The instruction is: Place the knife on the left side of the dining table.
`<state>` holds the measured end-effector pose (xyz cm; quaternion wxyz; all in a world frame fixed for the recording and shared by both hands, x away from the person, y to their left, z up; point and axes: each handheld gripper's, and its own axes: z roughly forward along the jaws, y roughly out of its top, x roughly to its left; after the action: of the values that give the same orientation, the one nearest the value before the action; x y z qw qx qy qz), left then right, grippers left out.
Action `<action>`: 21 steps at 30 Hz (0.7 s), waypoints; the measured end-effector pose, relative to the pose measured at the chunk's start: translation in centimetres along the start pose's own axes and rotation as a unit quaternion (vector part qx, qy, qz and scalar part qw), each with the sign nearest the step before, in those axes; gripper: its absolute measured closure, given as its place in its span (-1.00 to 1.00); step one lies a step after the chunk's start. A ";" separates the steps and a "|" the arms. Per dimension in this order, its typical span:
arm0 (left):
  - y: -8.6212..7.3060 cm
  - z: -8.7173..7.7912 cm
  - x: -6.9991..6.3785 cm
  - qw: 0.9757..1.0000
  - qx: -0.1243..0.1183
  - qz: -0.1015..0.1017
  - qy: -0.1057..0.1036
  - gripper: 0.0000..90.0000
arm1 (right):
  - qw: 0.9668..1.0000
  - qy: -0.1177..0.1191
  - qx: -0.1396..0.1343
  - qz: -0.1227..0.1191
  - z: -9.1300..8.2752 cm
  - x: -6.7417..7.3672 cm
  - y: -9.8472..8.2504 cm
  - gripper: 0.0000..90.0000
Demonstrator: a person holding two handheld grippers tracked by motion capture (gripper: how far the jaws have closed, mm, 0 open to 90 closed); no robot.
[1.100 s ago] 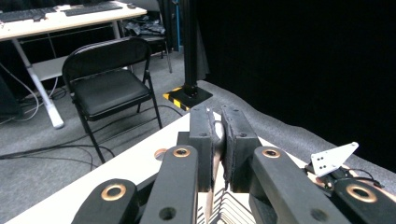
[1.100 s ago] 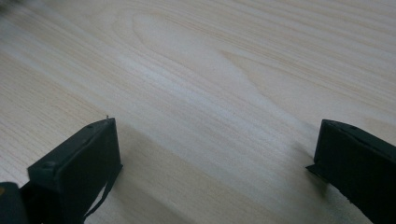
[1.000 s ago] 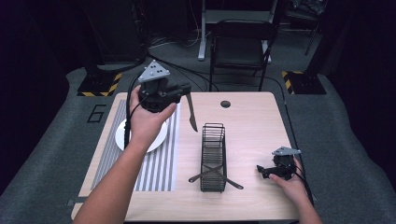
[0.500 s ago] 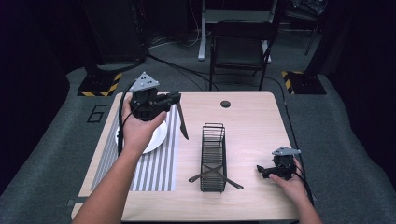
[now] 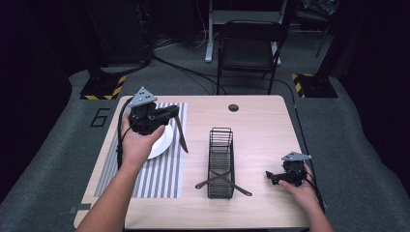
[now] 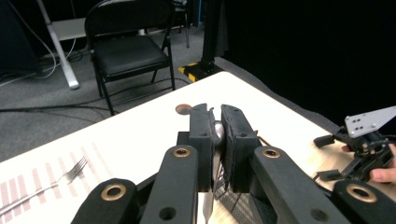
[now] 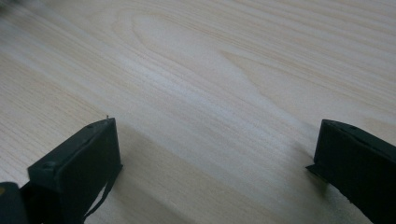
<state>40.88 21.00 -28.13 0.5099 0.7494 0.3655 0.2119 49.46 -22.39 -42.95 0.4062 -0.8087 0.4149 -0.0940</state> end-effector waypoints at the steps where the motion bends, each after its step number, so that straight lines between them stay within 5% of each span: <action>1: -0.3 0.0 0.1 1.000 0.002 -0.003 0.001 0.86 | 1.000 0.000 0.000 0.000 0.0 0.0 0.0 -1.00; 21: -5.3 -1.3 2.6 0.999 0.013 -0.041 0.025 0.86 | 1.000 0.000 0.000 0.000 0.0 0.0 0.0 -1.00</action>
<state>39.90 24.88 -32.62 0.4991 0.7350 0.4109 0.2047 49.45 -22.39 -42.94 0.4059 -0.8088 0.4149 -0.0945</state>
